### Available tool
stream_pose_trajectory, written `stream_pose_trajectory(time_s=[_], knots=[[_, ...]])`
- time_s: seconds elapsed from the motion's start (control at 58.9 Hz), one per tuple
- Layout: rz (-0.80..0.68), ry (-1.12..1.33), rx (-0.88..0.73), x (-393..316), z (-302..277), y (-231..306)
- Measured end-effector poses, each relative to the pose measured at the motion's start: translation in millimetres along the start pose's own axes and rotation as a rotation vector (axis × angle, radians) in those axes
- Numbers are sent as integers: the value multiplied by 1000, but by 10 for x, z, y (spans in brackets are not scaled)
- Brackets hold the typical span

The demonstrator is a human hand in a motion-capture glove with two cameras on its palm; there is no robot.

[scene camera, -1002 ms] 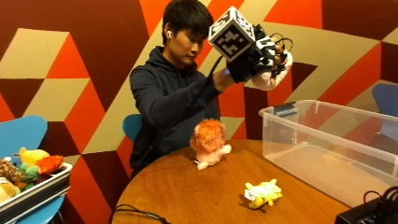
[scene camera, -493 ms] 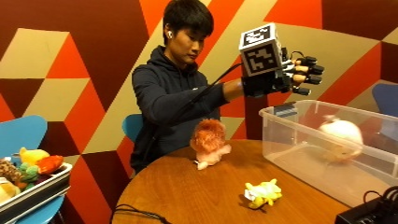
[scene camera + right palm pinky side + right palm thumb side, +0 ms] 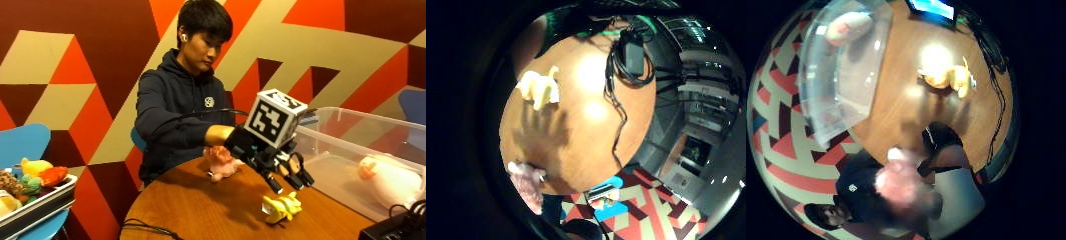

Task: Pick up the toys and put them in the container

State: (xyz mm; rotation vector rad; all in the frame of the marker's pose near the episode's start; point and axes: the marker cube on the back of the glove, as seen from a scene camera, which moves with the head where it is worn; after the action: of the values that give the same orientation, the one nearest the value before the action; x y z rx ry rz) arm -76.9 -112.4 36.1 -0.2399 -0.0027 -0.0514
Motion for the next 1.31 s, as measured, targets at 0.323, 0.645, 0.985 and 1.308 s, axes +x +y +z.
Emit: stream_pose_trajectory(time_s=[0.323,0.645,0.985,1.308], knots=[[-74,153,35,-102,716,-329],[-185,-159,301,-110,38,8],[-499,-463,679,-903,-1284,832],[-516,-317,534,-1925,-1129,545]])
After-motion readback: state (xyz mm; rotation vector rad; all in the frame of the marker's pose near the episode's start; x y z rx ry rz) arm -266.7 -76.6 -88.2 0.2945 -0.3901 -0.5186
